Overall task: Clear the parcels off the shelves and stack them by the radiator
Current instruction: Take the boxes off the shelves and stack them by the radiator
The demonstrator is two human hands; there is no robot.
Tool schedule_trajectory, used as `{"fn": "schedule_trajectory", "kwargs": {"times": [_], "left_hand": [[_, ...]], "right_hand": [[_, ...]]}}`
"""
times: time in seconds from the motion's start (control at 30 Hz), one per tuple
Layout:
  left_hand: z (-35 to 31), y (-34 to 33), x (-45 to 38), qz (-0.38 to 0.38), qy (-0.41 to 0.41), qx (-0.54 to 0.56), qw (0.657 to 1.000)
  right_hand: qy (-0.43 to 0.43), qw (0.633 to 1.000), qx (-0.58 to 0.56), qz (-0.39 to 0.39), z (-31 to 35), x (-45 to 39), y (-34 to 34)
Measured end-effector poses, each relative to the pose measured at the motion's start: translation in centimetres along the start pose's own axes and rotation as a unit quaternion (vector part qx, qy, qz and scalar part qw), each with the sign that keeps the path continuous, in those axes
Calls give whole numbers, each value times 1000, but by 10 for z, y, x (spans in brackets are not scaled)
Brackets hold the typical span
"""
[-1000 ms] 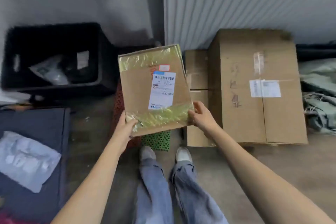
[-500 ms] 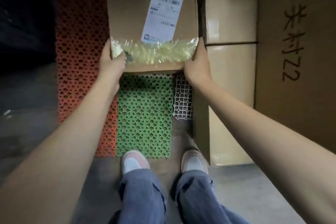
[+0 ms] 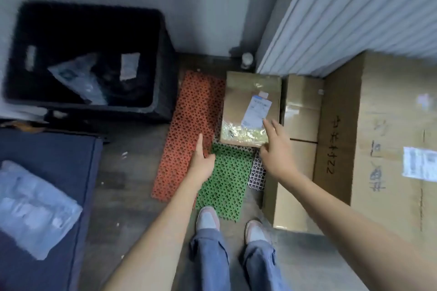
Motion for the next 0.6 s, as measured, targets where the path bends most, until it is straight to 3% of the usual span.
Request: {"fn": "schedule_trajectory", "kwargs": {"times": [0.33,0.47,0.6], "left_hand": [[-120,256,260,-157,-39,-80,984],[-147,322,358,-248,-95,-62,962],[-120,368,461,-296,-98,-42,949]], "right_hand": [[242,968,6,72,274,119,209],[382,916,60,111,353,180,260],[489,862,87,105,414,252,291]]}}
Point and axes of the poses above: each hand's wrist, its own x-axis away from the middle knuckle, its own y-axis out of the back of the hand, z = x × y, the point moved 1 cm from there along -x, towards the middle knuckle, and after that the axes turned 12 degrees about -z, right-handed, at the moved point
